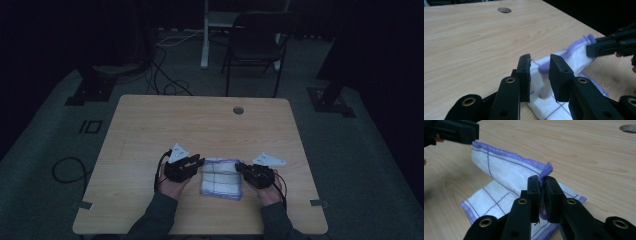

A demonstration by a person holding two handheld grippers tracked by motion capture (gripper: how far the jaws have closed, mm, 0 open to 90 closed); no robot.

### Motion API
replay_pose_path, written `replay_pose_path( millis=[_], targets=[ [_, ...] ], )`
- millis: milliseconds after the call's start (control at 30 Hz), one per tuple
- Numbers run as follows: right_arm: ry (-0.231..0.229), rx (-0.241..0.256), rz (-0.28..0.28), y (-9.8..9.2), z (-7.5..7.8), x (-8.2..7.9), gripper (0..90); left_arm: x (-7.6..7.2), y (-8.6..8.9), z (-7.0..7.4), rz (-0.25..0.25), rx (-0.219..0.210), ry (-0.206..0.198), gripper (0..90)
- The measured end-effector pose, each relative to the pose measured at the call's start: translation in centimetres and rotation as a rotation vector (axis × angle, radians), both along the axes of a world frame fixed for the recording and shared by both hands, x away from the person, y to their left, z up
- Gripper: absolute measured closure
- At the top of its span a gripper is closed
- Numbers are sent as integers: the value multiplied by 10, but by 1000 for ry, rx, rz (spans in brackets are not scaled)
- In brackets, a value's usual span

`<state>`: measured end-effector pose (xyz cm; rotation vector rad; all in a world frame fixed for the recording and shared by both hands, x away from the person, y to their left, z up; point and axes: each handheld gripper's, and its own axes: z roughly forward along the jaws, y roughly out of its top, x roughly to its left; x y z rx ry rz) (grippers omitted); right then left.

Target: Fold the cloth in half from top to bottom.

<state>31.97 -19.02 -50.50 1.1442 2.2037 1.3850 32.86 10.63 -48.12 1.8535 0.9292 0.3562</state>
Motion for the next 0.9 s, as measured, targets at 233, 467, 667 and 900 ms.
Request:
replay_pose_path(
  millis=[233,467,667,900],
  targets=[
    [8,9,1,-2,-2,-4,839,9,-3,-2,6,1,13,715],
    [22,6,5,0,-7,-9,834,16,-11,-13,-14,27,47,716],
    [20,-3,5,2,-9,-12,829,21,-16,-21,-27,40,72,717],
    [23,-2,4,0,-10,-15,809,19,-19,-27,-52,58,87,717]
  ],
)
